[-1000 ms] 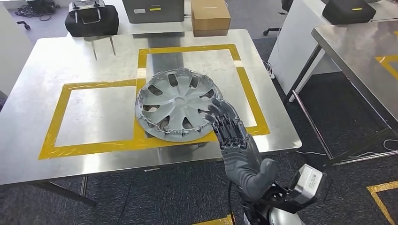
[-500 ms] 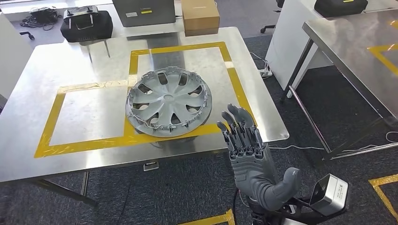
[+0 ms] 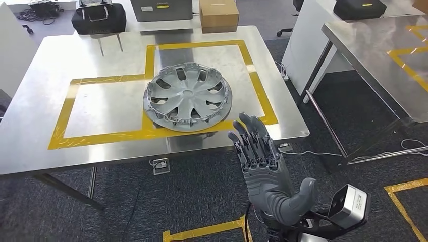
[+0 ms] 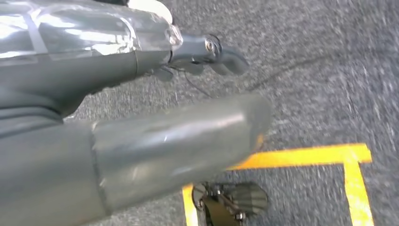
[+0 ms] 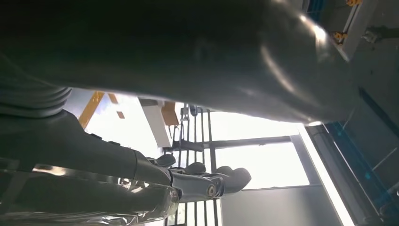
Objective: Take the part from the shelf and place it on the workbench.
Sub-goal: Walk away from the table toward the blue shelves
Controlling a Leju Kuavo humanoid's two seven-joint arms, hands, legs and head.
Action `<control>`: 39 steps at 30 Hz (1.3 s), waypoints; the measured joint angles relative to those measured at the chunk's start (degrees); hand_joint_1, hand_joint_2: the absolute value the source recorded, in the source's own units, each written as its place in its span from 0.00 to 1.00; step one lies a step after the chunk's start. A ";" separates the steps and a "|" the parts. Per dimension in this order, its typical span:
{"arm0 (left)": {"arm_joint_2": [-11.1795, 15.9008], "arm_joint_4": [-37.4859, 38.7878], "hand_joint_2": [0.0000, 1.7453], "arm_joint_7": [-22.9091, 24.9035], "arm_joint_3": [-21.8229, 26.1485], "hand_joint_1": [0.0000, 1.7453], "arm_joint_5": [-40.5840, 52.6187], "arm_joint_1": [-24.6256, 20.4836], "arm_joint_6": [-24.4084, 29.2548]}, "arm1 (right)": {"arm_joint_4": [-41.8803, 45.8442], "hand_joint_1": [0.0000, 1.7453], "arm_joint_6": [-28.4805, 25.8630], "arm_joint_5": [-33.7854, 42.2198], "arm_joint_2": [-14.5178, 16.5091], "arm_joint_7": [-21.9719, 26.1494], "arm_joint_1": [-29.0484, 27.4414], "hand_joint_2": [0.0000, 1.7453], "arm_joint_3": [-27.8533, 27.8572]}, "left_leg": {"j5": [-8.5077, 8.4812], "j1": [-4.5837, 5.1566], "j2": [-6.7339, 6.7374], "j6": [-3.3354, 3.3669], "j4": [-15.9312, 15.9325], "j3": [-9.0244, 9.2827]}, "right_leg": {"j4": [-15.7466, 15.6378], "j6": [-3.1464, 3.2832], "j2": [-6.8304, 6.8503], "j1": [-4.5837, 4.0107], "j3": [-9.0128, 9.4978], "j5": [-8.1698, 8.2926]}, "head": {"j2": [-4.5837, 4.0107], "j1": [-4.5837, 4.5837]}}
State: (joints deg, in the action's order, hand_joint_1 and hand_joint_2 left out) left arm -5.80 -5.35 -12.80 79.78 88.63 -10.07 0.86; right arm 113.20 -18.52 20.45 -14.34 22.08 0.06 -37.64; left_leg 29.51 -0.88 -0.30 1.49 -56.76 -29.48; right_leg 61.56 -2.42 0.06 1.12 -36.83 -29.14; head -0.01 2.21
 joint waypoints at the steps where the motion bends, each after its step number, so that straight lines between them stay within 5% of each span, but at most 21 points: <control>1: 0.02 -0.01 0.00 0.01 0.02 0.00 0.00 -0.04 0.01 | -0.01 0.00 -0.01 0.01 -0.02 0.00 -0.04 0.00 0.01 | -0.59 0.15 0.01 0.29 -0.03 -0.75 | 3.45 -0.11 -0.02 -0.03 -0.89 -3.06 | 0.00 0.33; 3: 0.02 -0.01 0.00 0.05 0.05 0.00 0.00 0.01 0.02 | -0.04 0.00 -0.01 0.01 -0.05 0.00 -0.06 0.00 0.01 | -1.73 0.55 0.04 0.59 -0.15 -2.31 | 10.09 -0.13 -0.03 -0.06 -1.78 -6.96 | 0.01 0.91; 5: -0.03 -0.01 0.00 0.11 0.09 0.00 0.00 0.07 0.02 | -0.09 0.00 -0.01 0.01 -0.10 0.00 -0.06 0.00 0.01 | -2.80 1.05 0.05 0.72 -0.32 -3.86 | 10.82 0.36 -0.04 -0.21 0.15 -6.12 | 0.01 1.39; 7: -0.09 0.00 0.00 0.14 0.13 0.00 0.00 0.08 0.02 | -0.09 0.00 -0.01 0.01 -0.11 0.00 0.01 0.00 0.01 | -3.79 1.46 0.07 0.75 -0.42 -5.05 | 4.26 1.53 -0.05 -0.72 5.39 -3.32 | 0.01 1.82; 9: -0.21 0.02 0.00 0.15 0.16 0.00 0.00 0.06 0.02 | 0.01 0.00 -0.01 -0.01 -0.11 0.01 0.16 0.00 0.03 | -4.74 1.75 0.17 0.47 -0.45 -5.72 | -3.90 2.77 0.06 -1.42 10.76 -2.63 | 0.01 1.93; 11: -0.27 0.02 0.00 0.15 0.17 0.00 0.00 0.06 0.02 | 0.13 0.00 -0.01 -0.02 -0.11 0.03 0.23 0.00 0.04 | -5.74 1.71 0.39 -0.11 -0.27 -5.97 | -7.48 3.38 0.08 -1.91 12.60 -2.76 | 0.01 1.83; 13: -0.19 0.02 0.00 0.14 0.17 0.00 0.00 0.10 0.02 | 0.15 0.00 -0.03 0.01 -0.11 0.03 0.25 0.00 0.02 | -5.89 1.64 0.44 -0.73 -0.29 -6.35 | -8.29 3.69 0.18 -1.73 12.04 -1.48 | 0.01 1.84; 14: -0.18 0.03 0.00 0.14 0.18 0.00 0.00 0.11 0.01 | 0.14 0.00 -0.07 0.03 -0.12 0.03 0.27 0.00 0.02 | -4.45 1.61 0.39 -1.04 -1.28 -6.89 | -8.67 3.92 0.30 -1.55 11.57 -0.63 | 0.00 1.74; 17: -0.19 0.06 0.00 0.13 0.19 0.00 0.00 0.10 -0.01 | 0.10 0.00 -0.17 0.10 -0.10 0.02 0.21 0.00 0.01 | 4.03 0.91 0.25 -2.12 -10.28 -9.48 | -8.93 4.18 0.54 -1.24 9.18 1.66 | 0.00 0.62; 18: -0.16 0.06 0.00 0.13 0.19 0.00 0.00 0.10 0.00 | 0.04 0.00 -0.18 0.11 -0.09 0.02 0.17 0.00 0.01 | 5.58 0.61 0.25 -2.50 -13.71 -9.99 | -8.76 4.02 0.61 -1.20 8.22 2.29 | 0.01 0.33; 20: -0.08 0.06 0.00 0.13 0.20 0.00 0.01 0.10 0.01 | -0.12 0.00 -0.22 0.13 -0.09 0.02 0.13 0.00 0.01 | 4.48 0.06 0.26 -3.22 -16.56 -9.02 | -8.10 3.57 0.76 -0.98 6.19 3.37 | 0.00 0.05; 22: -0.05 0.06 0.00 0.13 0.21 0.00 0.07 0.07 0.01 | -0.26 0.00 -0.42 0.29 -0.09 0.02 0.09 0.00 0.02 | 1.42 -0.58 0.29 -3.94 -11.82 -4.24 | -6.82 2.89 0.85 -0.62 4.14 4.10 | 0.00 -0.19; 23: -0.09 0.06 0.00 0.13 0.21 0.00 0.12 0.01 0.02 | -0.30 0.00 -0.62 0.41 -0.09 0.05 0.06 0.00 0.08 | 1.21 -0.80 0.22 -4.26 -7.59 -0.99 | -5.99 2.54 0.81 -0.54 3.20 4.32 | 0.00 -0.43; 25: -0.16 0.07 0.00 0.14 0.22 0.00 0.34 -0.13 0.02 | -0.41 0.00 -1.24 0.83 -0.11 0.30 -0.07 0.00 0.36 | 2.79 -0.91 0.00 -3.84 -1.49 3.09 | -4.75 1.77 0.75 -0.61 2.14 4.78 | 0.01 -0.64; 28: -0.21 0.07 0.00 0.21 0.30 0.00 0.77 -0.14 0.05 | -1.05 0.00 -2.91 2.17 -0.12 1.68 -0.73 0.00 1.36 | 2.74 -0.59 -0.09 -1.80 -0.41 2.61 | -4.43 0.58 0.69 -0.39 1.54 5.47 | 0.00 -0.38; 30: -0.23 0.05 0.00 0.28 0.36 0.00 0.99 -0.19 0.17 | -2.06 0.00 -3.85 3.75 -0.11 3.00 -1.45 0.00 2.31 | 1.31 -0.48 0.00 -0.52 -0.37 1.06 | -1.93 0.02 0.56 -0.14 0.46 2.07 | -0.01 -0.12; 32: -0.29 0.04 0.00 0.29 0.41 0.00 1.14 -0.22 0.30 | -3.81 0.00 -4.54 5.64 -0.10 4.36 -2.05 0.00 3.43 | -0.21 -0.14 -0.04 0.19 -0.43 -0.77 | 4.45 -0.25 0.48 -0.05 -0.88 -4.06 | -0.01 0.49; 34: -0.43 0.04 0.00 0.28 0.56 0.00 1.20 -0.16 0.35 | -6.41 0.00 -4.77 7.65 -0.09 5.82 -2.54 0.00 4.58 | -1.76 0.42 -0.10 0.51 -0.51 -2.73 | 10.52 -0.12 0.42 -0.10 -1.22 -6.73 | 0.00 1.10; 36: -0.55 0.04 0.00 0.31 0.90 0.00 1.20 -0.14 0.38 | -9.60 0.00 -4.63 9.54 -0.08 7.13 -2.92 0.00 5.71 | -3.19 1.11 -0.12 0.70 -0.54 -4.65 | 10.29 0.68 0.34 -0.35 1.17 -4.43 | 0.01 1.67; 37: -0.60 0.04 0.00 0.33 1.09 0.00 1.20 -0.15 0.39 | -11.20 0.00 -4.57 10.27 -0.08 7.58 -2.97 0.00 6.28 | -3.81 1.38 -0.12 0.74 -0.53 -5.42 | 7.21 1.40 0.31 -0.67 3.70 -2.82 | 0.01 1.92; 39: -0.85 0.07 0.00 0.36 1.37 0.00 1.20 -0.16 0.46 | -14.48 0.00 -4.61 11.46 -0.04 8.10 -2.85 0.00 7.41 | -4.79 1.76 -0.02 0.61 -0.53 -6.36 | -1.88 3.04 0.53 -1.57 9.95 -2.40 | 0.01 2.03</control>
State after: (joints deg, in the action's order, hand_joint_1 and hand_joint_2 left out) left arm -6.65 -5.28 -12.45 81.15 89.83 -10.23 1.32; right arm 98.72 -23.13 31.91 -14.38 30.18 -2.79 -30.23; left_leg 24.72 0.89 -0.32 2.09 -57.28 -35.84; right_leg 59.68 0.62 0.59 -0.46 -26.88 -31.53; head 0.00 4.24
